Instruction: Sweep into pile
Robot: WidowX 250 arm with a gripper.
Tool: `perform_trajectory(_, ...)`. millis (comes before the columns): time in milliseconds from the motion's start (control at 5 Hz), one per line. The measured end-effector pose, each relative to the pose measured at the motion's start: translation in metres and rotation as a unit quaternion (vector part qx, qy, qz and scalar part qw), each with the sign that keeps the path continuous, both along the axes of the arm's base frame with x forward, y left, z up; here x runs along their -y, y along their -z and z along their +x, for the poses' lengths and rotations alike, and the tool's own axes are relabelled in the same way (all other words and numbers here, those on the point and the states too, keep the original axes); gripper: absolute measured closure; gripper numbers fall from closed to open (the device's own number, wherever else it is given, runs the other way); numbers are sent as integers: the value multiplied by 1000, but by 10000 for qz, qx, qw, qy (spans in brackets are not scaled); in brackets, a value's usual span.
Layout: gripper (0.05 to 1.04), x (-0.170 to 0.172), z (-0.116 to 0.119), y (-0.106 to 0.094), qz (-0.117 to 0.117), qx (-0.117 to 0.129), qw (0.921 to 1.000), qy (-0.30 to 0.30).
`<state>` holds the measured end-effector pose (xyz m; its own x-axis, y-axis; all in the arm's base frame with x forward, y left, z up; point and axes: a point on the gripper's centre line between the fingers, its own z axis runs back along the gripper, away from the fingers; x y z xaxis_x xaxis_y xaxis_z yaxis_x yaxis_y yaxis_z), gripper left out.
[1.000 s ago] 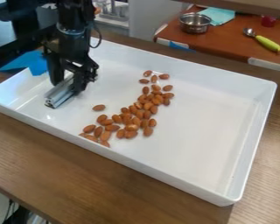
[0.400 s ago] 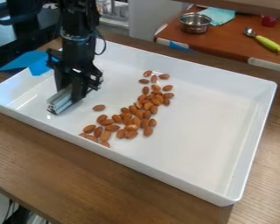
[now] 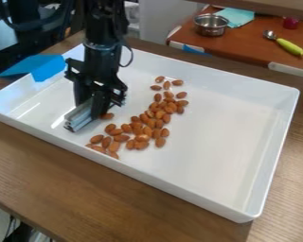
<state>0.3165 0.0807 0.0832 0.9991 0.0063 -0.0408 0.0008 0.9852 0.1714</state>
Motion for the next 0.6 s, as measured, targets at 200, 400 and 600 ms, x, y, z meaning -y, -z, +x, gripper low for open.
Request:
perform_trajectory(200, 704, 16, -2, 1, 44, -8, 10000, 40)
perform_trajectory(400, 704, 41, -5, 1, 61, 52, 9998, 203)
perform_trajectory(600, 704, 57, -8, 1, 81, 170, 9994, 283)
